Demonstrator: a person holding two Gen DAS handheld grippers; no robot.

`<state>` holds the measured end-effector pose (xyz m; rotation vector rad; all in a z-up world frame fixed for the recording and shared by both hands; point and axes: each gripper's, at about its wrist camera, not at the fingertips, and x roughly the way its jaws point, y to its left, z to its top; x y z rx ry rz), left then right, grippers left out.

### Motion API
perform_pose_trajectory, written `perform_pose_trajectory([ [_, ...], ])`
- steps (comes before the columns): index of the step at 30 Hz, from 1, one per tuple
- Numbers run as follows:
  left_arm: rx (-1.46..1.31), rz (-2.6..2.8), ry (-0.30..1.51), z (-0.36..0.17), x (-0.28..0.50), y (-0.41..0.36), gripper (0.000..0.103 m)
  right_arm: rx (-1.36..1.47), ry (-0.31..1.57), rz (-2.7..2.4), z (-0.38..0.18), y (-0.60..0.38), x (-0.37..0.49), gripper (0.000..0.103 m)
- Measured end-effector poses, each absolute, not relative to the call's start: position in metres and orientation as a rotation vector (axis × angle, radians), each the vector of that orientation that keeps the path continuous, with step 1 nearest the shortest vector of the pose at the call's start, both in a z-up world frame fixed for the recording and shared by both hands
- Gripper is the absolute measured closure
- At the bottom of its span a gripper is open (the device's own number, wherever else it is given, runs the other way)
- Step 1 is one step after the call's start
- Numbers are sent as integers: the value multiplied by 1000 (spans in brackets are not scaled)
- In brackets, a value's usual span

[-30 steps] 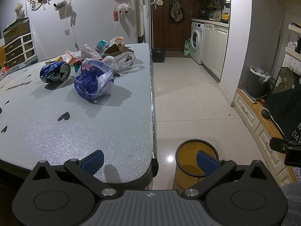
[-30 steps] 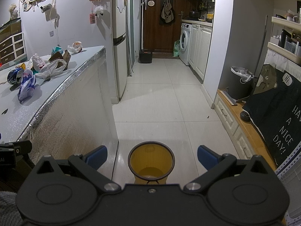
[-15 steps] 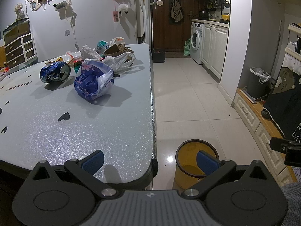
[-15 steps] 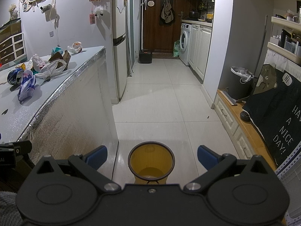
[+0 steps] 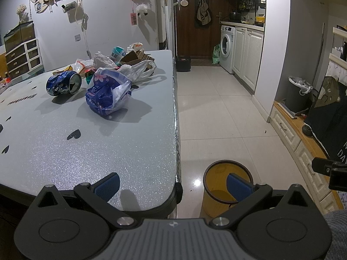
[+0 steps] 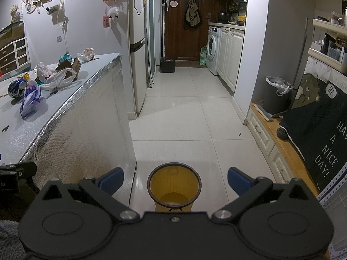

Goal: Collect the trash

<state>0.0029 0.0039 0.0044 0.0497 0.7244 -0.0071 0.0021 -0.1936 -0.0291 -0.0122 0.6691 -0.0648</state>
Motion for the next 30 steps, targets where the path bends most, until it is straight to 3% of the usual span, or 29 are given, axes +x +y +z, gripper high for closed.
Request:
perform_pose_trajectory([
  [11,55,-23,713,3,7,4,0,-1,664,-75,-25,-197,9,0],
  [30,33,80,596,32,50,62,0,34,443,212,25,-148,78,0],
])
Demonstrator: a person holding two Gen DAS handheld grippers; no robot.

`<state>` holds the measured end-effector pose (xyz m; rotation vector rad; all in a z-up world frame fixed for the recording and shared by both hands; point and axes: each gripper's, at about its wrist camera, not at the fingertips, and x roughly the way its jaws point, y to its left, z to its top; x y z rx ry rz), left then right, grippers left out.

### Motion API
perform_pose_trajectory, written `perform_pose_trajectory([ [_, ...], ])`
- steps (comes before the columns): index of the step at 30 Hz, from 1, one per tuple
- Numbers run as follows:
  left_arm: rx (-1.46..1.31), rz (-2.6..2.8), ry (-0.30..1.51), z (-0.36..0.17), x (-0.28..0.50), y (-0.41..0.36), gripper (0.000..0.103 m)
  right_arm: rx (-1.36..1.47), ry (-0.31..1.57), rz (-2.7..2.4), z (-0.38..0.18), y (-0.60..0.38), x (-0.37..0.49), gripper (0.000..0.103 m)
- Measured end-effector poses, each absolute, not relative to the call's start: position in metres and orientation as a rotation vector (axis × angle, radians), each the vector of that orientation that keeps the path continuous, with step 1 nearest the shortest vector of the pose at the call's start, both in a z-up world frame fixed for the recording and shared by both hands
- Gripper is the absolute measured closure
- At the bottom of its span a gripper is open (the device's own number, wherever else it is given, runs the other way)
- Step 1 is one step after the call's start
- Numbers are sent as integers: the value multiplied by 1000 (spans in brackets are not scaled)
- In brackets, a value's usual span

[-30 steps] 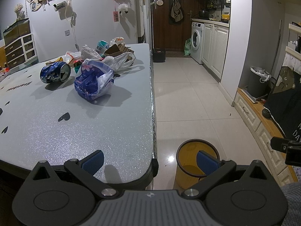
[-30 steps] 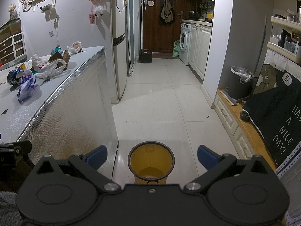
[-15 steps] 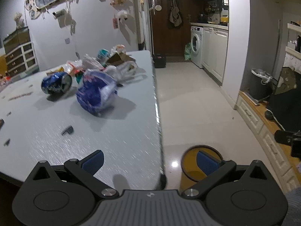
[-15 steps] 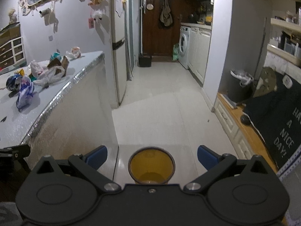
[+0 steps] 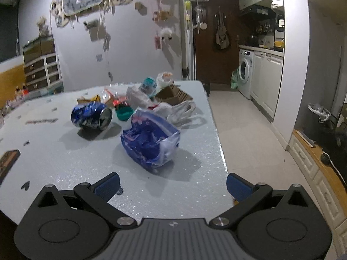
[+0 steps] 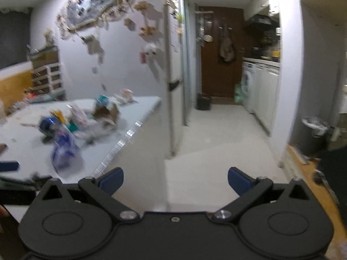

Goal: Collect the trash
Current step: 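Move the left tool to the blue-and-white bag while the right tool reaches the white bag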

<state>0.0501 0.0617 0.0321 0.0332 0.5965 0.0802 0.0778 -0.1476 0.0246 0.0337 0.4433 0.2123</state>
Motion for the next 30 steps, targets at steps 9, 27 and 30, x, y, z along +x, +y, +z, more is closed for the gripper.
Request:
perform_pose_trajectory([
  [9,52,45,670,25,69,92,0,152,361,366,37,-100,143,0],
  [27,105,-38,544,37,122,77,3,423,440,593,-17,-71,290,33],
  [30,154,-39,554,30,134,69,11,459,455,615,-24,-65,301,37],
])
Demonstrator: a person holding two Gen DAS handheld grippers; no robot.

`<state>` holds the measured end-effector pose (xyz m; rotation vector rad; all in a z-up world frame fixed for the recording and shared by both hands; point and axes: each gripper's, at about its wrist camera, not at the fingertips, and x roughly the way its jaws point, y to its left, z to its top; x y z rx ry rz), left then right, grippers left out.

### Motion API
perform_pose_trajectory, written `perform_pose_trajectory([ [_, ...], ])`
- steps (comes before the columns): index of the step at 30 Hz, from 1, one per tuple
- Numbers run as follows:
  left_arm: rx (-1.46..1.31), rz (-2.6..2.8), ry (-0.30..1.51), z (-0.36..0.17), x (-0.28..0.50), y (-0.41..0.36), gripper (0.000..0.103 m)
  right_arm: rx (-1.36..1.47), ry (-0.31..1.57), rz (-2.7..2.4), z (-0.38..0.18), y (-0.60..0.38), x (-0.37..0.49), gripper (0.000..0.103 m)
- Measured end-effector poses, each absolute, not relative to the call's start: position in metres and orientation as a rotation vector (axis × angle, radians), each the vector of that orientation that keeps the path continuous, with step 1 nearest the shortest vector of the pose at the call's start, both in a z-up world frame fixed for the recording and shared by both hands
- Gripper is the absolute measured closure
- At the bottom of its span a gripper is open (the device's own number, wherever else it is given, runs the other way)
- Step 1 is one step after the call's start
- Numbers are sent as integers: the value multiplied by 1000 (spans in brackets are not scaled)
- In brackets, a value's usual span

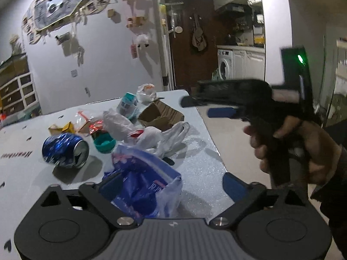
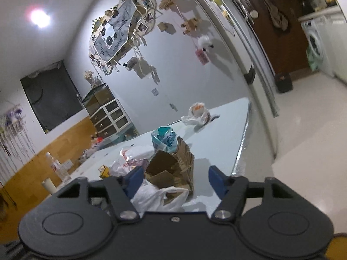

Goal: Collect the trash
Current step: 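Move the left tool to the blue-and-white bag while the right tool reaches the white bag, then close the left tool on the blue-and-white bag while the right tool grasps the white bag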

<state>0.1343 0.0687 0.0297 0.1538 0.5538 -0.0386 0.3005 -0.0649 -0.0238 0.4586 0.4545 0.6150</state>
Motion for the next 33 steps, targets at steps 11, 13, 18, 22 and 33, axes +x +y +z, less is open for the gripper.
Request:
perform_pose_trajectory([
  [11,212,53,594,10,146,78,39,211,514,762,-39,-14,299,47],
  [13,203,69,578,11,142,84,43,162,534,766,-41,-11,292,57],
  [18,157,86,562,15,126,101,57,74,539,792,-39,-11,267,87],
  [22,146,90,562,17,113,108,69,37,552,806,-35,-17,246,96],
  [33,227,52,588,24,71,122,71,7,587,926,1,-36,171,87],
])
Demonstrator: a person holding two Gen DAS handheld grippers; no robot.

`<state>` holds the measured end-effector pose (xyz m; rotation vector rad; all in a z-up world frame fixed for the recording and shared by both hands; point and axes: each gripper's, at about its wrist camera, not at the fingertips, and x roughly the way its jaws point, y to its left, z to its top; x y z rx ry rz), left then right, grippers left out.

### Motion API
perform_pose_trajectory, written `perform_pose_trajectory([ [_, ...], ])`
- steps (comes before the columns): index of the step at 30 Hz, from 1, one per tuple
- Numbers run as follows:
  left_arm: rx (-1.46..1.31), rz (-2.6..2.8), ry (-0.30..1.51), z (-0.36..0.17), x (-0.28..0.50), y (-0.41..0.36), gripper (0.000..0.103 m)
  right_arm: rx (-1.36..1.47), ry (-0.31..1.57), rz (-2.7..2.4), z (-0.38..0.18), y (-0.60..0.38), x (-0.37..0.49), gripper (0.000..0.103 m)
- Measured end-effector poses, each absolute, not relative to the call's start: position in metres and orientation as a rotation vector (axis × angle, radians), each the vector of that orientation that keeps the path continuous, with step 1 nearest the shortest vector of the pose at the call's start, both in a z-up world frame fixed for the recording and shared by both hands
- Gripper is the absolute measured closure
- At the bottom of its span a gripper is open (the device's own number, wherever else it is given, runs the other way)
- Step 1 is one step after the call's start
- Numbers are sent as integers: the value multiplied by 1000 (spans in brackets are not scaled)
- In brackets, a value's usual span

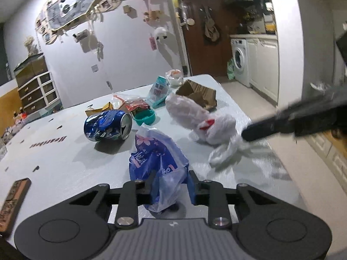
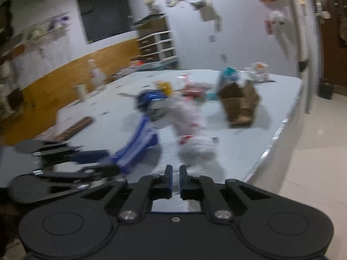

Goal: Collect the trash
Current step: 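Close the left tool on the blue-and-white bag while the right tool grasps the white bag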

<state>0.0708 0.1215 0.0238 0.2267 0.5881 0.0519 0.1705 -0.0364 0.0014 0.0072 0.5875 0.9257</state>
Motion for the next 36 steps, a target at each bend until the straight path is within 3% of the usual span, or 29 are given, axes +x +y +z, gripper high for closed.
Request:
perform_pose_trajectory([
  [1,233,45,586,25,68,123,69,16,562,938,6,-39,167,81],
  [3,247,44,588,28,65,125,42,44,503,933,13,-44,167,57],
  [6,262,50,583,29,67,124,28,118,471,900,10,-49,181,45],
  [14,112,100,678,18,100,132,22,189,557,810,-22,-32,230,44],
  [19,-5,149,704,17,110,146,20,163,582,809,-31,-18,236,39],
  [23,-68,167,702,16,110,154,13,124,588,814,-35,-14,234,38],
  [25,-88,169,707,14,112,157,13,121,591,820,-37,-14,234,39],
  [28,-138,162,711,9,114,159,15,134,600,801,-41,-16,236,50],
  [36,-116,218,668,3,116,161,56,52,564,812,-38,-12,222,52],
])
